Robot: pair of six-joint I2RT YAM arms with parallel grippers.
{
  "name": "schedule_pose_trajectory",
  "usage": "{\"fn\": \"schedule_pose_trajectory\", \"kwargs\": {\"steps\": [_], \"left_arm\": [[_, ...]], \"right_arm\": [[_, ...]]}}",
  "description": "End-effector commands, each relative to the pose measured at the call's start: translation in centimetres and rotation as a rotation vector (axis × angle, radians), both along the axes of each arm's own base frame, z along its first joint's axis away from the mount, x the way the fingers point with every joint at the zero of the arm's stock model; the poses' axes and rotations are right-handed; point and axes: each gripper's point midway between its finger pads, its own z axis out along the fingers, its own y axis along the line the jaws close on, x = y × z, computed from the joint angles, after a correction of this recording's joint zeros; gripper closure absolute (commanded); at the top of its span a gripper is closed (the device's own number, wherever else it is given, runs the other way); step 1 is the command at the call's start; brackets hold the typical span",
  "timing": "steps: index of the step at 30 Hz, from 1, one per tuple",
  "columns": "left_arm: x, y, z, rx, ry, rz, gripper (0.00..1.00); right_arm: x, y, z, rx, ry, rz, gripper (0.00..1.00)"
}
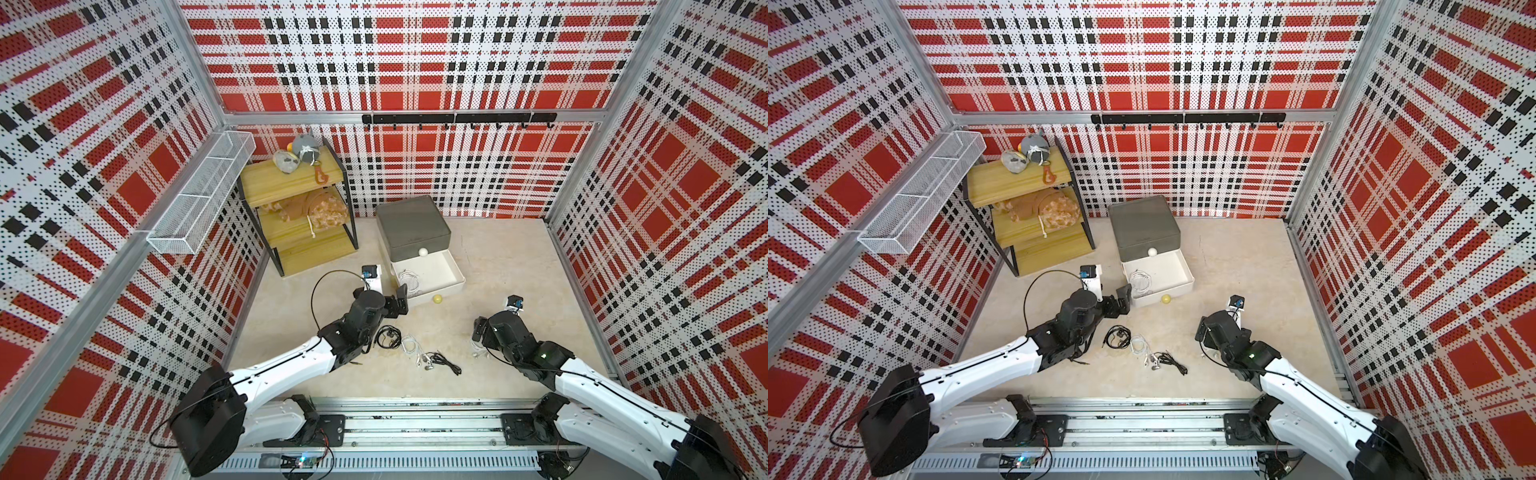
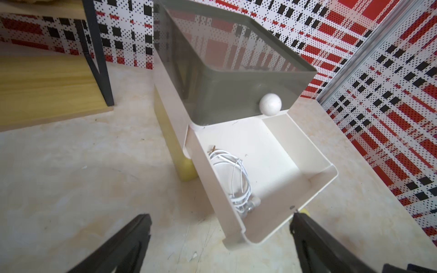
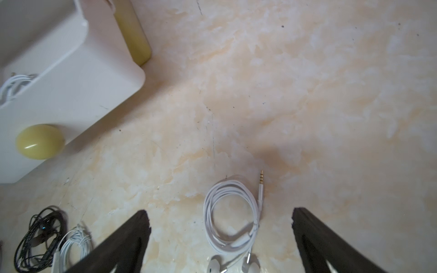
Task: Place the wired earphones into the drawer by color
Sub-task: Pick up the wired earphones from the center of the board.
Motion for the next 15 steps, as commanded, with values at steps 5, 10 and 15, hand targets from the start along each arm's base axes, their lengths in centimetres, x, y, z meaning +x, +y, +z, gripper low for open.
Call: {"fn": "schedule_pose_trajectory", "kwargs": {"steps": [5,10,15], "left_arm": [[-1.2,1.1,-0.8,-0.066,0.022,0.024,0.01],[-1.4,1.5,-1.0,-0.068,0.025,0.036,0.01],[-1.3,1.3,-0.7,-0.076,0.019,0.035,0.01]], "right_arm": [[-0.6,-1.1,-1.5,0.039,0.076,-0.144,0.00],[-1.2,-1.4,-2.8,0.083,0.096,-0.195,0.06],[-1.7,-1.9,-3.8,0.090,0.102,-0.222,0.18]]}}
